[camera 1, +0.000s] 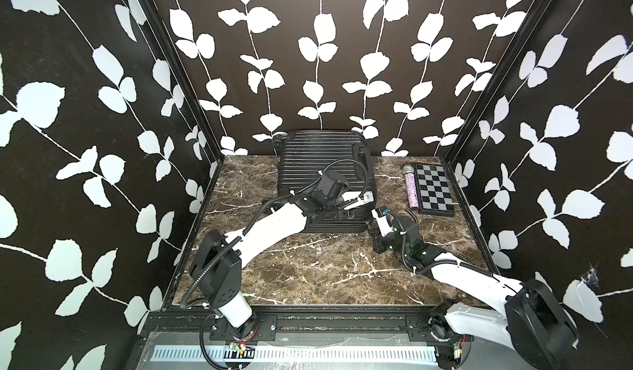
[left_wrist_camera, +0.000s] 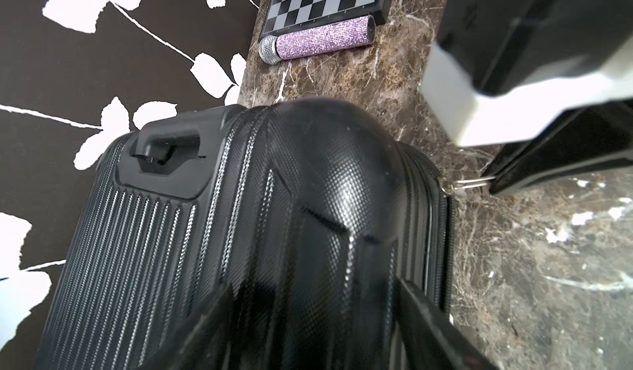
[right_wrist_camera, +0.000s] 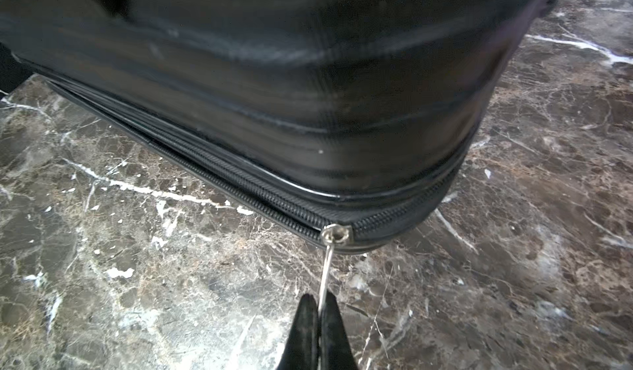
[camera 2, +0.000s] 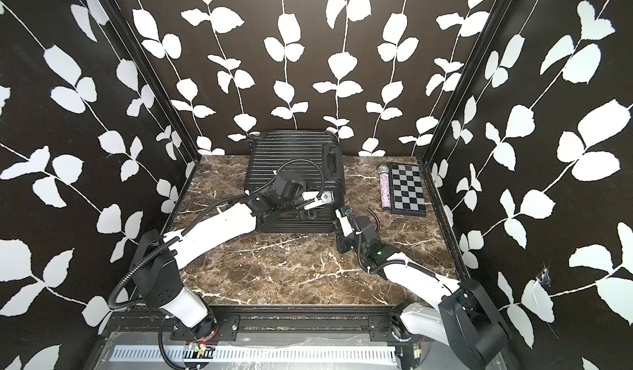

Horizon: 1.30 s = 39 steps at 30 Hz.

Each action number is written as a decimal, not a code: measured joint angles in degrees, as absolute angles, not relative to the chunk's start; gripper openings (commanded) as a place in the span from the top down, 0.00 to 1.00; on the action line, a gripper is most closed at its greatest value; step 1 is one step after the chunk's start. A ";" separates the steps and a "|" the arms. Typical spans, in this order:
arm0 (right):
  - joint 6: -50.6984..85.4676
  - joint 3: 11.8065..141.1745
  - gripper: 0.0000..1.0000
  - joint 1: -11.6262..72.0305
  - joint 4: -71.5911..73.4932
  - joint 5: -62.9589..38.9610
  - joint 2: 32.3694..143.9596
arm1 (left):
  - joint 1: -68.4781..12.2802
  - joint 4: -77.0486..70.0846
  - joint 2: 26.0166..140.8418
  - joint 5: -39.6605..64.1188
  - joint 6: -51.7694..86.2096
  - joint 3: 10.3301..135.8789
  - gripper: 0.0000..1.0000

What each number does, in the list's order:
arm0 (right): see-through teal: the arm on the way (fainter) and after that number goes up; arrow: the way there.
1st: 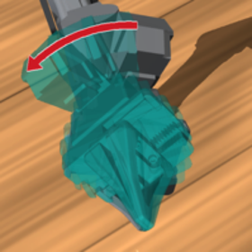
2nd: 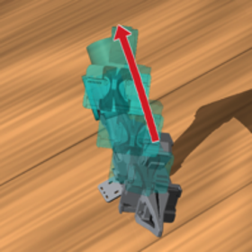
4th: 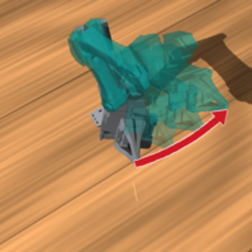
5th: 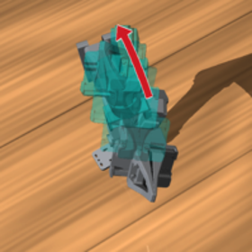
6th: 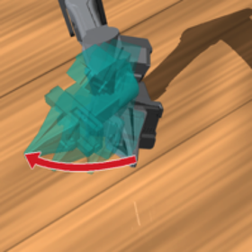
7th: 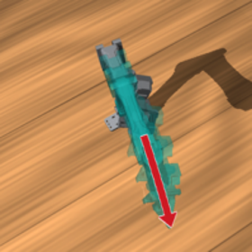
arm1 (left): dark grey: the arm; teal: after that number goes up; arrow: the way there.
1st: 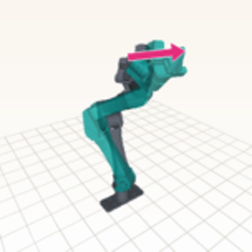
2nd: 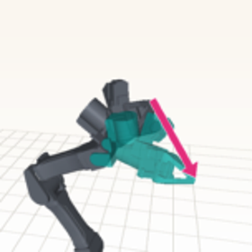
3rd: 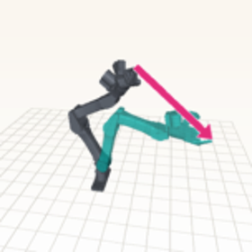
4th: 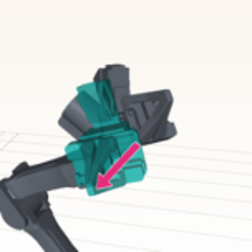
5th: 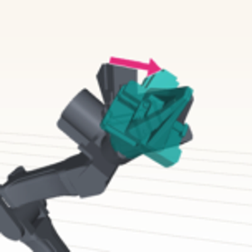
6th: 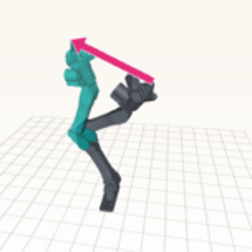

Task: Close the suitcase zippers
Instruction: Zip the zipper on the suitcase.

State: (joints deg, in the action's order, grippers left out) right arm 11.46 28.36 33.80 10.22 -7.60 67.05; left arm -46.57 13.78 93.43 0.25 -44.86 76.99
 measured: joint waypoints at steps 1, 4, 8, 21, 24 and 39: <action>11.40 28.36 1.00 33.80 10.24 -7.57 67.05 | -46.57 13.78 93.43 0.23 -44.56 77.01 0.26; 11.40 28.36 1.00 33.80 10.02 -6.83 67.11 | -46.59 13.85 93.43 0.23 -43.75 77.14 0.23; 11.40 28.56 1.00 34.15 9.69 -5.13 67.72 | -46.52 14.81 93.60 -0.64 -41.47 78.00 0.08; 11.44 28.93 1.00 35.20 10.22 -4.91 69.76 | -32.08 23.53 82.15 6.79 -33.91 78.43 0.03; 11.44 28.93 1.00 35.20 10.15 -4.82 69.76 | -25.21 24.64 76.31 9.67 -34.76 78.39 0.03; 11.38 28.95 1.00 35.20 9.45 -4.47 69.19 | 0.95 44.51 70.26 27.77 -53.08 74.50 0.04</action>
State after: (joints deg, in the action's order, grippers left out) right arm 11.38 28.95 35.20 9.45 -4.47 69.19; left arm 0.95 44.51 70.26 27.77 -53.08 74.50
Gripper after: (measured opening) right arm 0.048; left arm 0.968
